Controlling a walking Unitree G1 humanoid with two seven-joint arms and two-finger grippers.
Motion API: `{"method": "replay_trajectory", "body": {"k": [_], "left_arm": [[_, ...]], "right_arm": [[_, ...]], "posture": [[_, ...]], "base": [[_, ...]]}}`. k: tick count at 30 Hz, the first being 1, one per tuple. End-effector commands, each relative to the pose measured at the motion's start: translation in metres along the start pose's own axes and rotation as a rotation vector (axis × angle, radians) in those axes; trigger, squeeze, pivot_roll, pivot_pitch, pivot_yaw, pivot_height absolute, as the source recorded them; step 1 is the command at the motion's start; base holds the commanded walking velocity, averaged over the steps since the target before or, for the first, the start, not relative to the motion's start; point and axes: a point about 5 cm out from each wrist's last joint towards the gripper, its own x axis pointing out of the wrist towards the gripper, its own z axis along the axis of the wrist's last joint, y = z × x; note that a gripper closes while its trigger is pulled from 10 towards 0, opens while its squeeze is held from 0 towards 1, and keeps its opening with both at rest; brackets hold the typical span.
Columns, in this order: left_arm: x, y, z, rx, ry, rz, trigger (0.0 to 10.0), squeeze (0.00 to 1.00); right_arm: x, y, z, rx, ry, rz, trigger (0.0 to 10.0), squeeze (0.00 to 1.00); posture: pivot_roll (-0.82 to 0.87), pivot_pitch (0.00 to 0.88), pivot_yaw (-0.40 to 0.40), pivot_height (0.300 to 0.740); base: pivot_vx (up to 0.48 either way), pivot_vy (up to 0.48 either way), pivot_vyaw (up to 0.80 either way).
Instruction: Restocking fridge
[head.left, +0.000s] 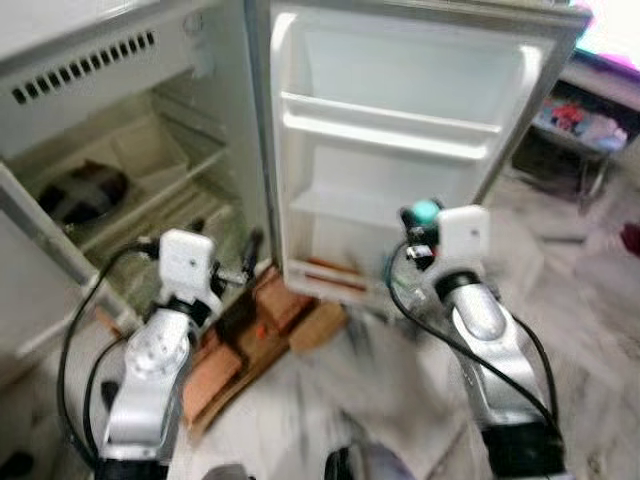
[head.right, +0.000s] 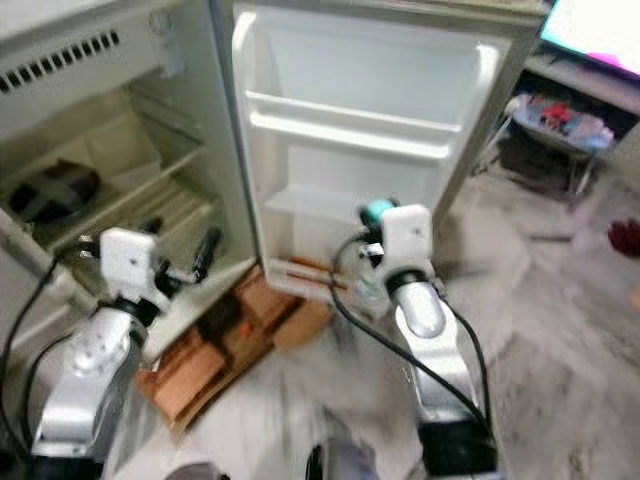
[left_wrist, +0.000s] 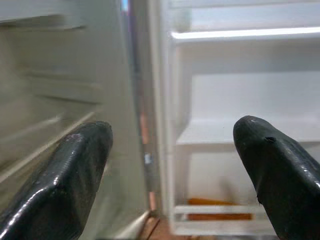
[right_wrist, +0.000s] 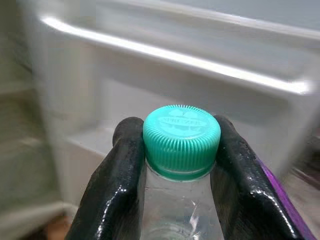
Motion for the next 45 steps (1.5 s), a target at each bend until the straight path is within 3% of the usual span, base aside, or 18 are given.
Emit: {"method": "replay_trajectory", "body": {"k": [1, 10, 17, 26, 36, 45], "left_arm": [[-0.001, 0.008, 0.005, 0.013, -0.015, 0.021, 10.0, 0.0], [-0.002, 0.006, 0.005, 0.007, -0.01, 0.02, 10.0, 0.0], [-0.002, 0.006, 0.005, 0.019, -0.009, 0.016, 10.0, 0.0], [-0.002, 0.006, 0.005, 0.033, -0.011, 0.016, 10.0, 0.0], [-0.007, -0.001, 0.005, 0.028, -0.023, -0.014, 10.0, 0.0], [-0.006, -0.003, 0.007, 0.015, -0.035, -0.021, 10.0, 0.0]], "right_arm": [[0.004, 0.008, 0.014, 0.016, -0.062, 0.021, 10.0, 0.0], [0.004, 0.007, 0.013, 0.016, -0.052, 0.017, 10.0, 0.0], [0.004, 0.008, 0.012, 0.018, -0.046, 0.018, 10.0, 0.0], [0.005, 0.008, 0.012, 0.024, -0.044, 0.012, 10.0, 0.0], [0.003, 0.009, 0.01, 0.026, -0.034, 0.009, 10.0, 0.0], [0.004, 0.008, 0.011, 0.024, -0.035, 0.008, 10.0, 0.0]], "posture": [[0.03, 0.082, -0.064, 0.74], [0.04, 0.081, -0.067, 0.74], [0.04, 0.08, -0.069, 0.74], [0.04, 0.083, -0.067, 0.74], [0.04, 0.093, -0.068, 0.74], [0.04, 0.097, -0.072, 0.74]], "base": [[0.289, 0.386, 0.0], [0.0, 0.0, 0.0], [0.0, 0.438, 0.0], [0.0, 0.0, -0.56], [0.0, 0.0, 0.0], [0.33, 0.0, 0.0]]}}
